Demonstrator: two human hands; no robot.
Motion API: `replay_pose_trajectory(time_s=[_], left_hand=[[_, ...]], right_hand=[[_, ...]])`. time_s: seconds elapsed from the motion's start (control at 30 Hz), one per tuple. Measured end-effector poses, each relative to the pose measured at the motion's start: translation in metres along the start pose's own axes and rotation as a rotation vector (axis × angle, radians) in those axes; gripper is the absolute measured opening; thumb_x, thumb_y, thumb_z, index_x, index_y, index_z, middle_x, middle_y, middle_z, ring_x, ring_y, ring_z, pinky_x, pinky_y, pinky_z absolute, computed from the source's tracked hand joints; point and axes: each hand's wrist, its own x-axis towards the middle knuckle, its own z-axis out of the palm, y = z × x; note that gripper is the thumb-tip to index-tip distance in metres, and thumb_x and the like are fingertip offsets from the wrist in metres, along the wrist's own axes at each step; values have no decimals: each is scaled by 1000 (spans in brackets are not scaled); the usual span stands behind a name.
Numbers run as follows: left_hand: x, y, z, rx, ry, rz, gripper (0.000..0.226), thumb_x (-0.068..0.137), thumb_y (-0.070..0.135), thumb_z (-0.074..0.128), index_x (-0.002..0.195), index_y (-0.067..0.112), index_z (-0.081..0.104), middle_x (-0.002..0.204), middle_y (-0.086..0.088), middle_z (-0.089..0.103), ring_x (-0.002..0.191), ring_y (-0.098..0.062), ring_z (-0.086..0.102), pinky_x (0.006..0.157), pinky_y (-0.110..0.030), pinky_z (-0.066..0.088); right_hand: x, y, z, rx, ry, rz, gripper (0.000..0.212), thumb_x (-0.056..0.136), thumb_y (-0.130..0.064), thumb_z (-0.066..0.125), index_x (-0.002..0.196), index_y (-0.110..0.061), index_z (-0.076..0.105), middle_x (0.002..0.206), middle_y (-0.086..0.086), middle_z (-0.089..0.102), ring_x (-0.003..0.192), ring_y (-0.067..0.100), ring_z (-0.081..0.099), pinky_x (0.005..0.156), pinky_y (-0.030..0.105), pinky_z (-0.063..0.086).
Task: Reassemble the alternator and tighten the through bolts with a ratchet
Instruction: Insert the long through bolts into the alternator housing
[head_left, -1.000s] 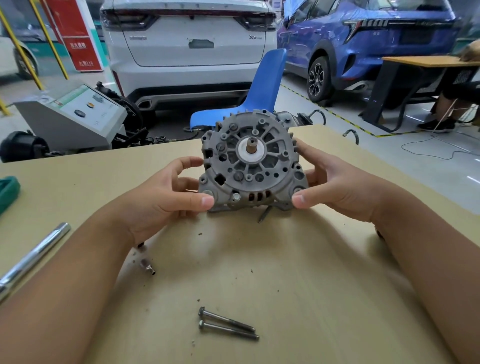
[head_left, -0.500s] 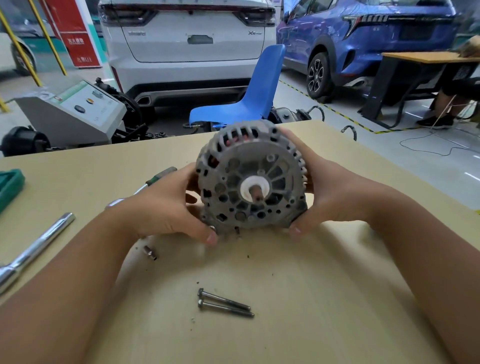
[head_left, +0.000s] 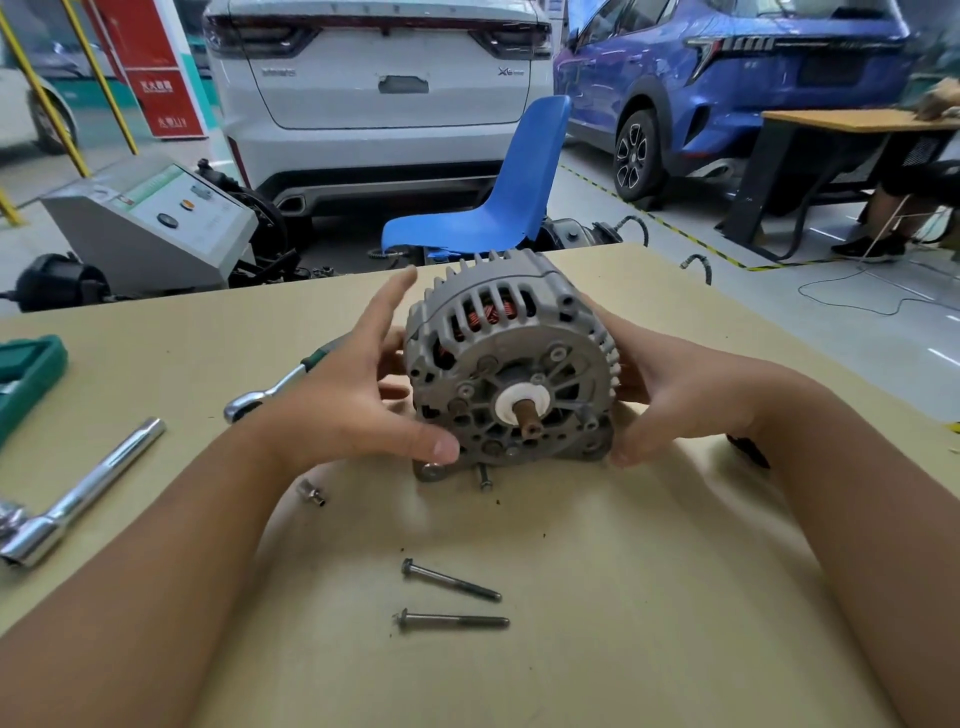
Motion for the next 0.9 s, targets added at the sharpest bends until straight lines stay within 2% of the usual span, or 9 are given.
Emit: replay_pose_trajectory(time_s=[0.07,0.13,0.23,0.4,0.6,0.7,0.73,0.83,0.9], left_hand=[[3,1,6,-17,80,67,137,46,51,104,153,63,19,142,7,62,126,-21,66,108,-50,48],[5,1,15,-7,125,124,131,51,52,102,156,53,23,140,8,63,125,-23,67,105,-52,51],[6,2,23,27,175,180,118,59,53,98,156,39,31,137,5,65,120,-24,70,98,-55,56],[10,8,21,56,174,237,101,64,41,96,150,24,44,132,2,68,120,-25,69,95,-49,59],[9,6,16,-5,204,180,85,65,38,92,141,25,55,125,0,72,116,-23,71,90,-38,60],[9,7,14,-98,239,90,65,72,42,83,130,21,63,116,-3,76,108,-24,74,81,-31,61],[10,8,14,-128,252,45,60,74,45,79,125,18,65,113,-4,77,105,-25,75,79,-32,61],[11,8,15,-239,260,-63,55,77,50,72,117,12,73,111,-12,79,104,-31,76,85,-40,61],[12,10,15,-260,258,-109,59,77,52,71,118,11,73,113,-14,78,105,-33,75,92,-45,58]], right_hand=[[1,2,1,-24,24,-13,135,57,2,93,158,-49,18,149,-3,55,135,26,55,107,63,46],[3,3,1,-34,61,-18,132,56,-6,97,157,-46,22,147,-5,57,134,22,55,106,57,48],[4,7,3,-15,93,-56,125,57,-5,97,156,-40,29,144,-2,60,132,19,57,103,47,53],[5,7,4,46,107,-100,115,58,4,93,153,-32,38,140,5,63,129,26,60,104,51,52],[10,5,7,142,122,-143,94,60,7,88,142,-26,55,131,11,68,123,33,63,101,55,54],[12,6,12,234,132,-186,72,64,-6,83,131,-24,64,123,21,68,115,48,62,97,69,49],[14,7,14,265,145,-188,67,66,-13,80,130,-22,65,123,23,68,115,50,61,98,70,49],[19,7,20,336,156,-173,59,74,-22,68,132,-14,65,129,16,69,121,38,64,100,51,52],[22,7,21,334,167,-161,57,76,-25,64,133,-13,65,130,14,69,123,34,64,102,47,49]])
